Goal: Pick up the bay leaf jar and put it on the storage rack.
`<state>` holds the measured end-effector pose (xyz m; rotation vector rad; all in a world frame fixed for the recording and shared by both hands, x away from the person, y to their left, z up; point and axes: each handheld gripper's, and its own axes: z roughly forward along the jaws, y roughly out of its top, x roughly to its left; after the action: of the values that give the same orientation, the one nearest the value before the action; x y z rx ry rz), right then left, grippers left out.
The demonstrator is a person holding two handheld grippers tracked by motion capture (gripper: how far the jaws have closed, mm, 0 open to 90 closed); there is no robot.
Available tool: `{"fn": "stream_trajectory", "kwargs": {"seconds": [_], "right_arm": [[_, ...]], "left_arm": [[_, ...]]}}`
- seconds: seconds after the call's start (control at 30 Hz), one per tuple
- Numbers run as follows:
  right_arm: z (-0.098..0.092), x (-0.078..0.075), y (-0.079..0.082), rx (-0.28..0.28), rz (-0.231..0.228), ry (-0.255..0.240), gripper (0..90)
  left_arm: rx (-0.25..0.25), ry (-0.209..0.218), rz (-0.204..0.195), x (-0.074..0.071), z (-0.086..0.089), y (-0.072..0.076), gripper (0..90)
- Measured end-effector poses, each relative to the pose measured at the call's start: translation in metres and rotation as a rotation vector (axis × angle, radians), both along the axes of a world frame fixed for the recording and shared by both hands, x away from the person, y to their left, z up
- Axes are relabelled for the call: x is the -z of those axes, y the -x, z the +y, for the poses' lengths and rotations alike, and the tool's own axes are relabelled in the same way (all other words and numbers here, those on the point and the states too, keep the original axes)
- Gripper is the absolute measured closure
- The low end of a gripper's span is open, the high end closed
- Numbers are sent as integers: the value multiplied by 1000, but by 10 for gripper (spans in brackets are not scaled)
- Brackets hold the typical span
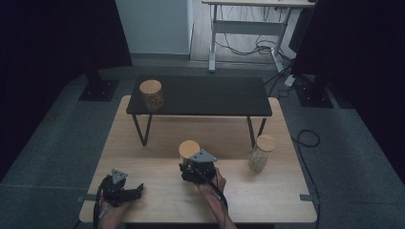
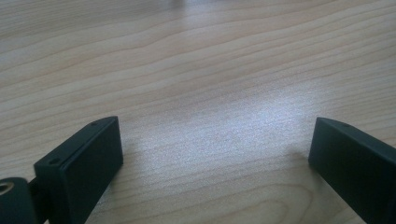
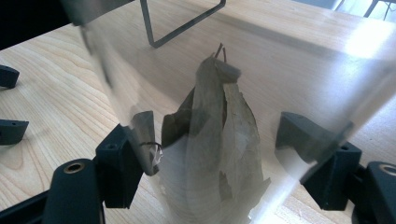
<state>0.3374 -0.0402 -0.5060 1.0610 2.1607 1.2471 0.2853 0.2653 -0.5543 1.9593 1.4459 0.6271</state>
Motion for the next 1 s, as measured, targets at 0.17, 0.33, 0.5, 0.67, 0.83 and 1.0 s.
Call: {"fn": "stream_trajectory", "kwargs": {"seconds": [0.17,0.33,0.5,0.67,0.83,1.0], "right_arm": [[-1,-4,0,2,2,4,254],[-3,-9,-1,1,0,2,254],[-4,-14,-1,3,3,-1,254],[-5,-18,-2,1,6,-1,254],[-5,-23,-3,2,4,-5,254],[-6,-27,-3,-1,8,-11,254]], "left_arm": [[-2,3,-2,0,0,0,25],[-1,1,-1,0,0,0,25],[0,-1,-1,0,0,0,24],[0,-1,-1,0,0,0,25],[0,0,-1,0,0,0,25],[0,-1,-1,0,0,0,24]]}}
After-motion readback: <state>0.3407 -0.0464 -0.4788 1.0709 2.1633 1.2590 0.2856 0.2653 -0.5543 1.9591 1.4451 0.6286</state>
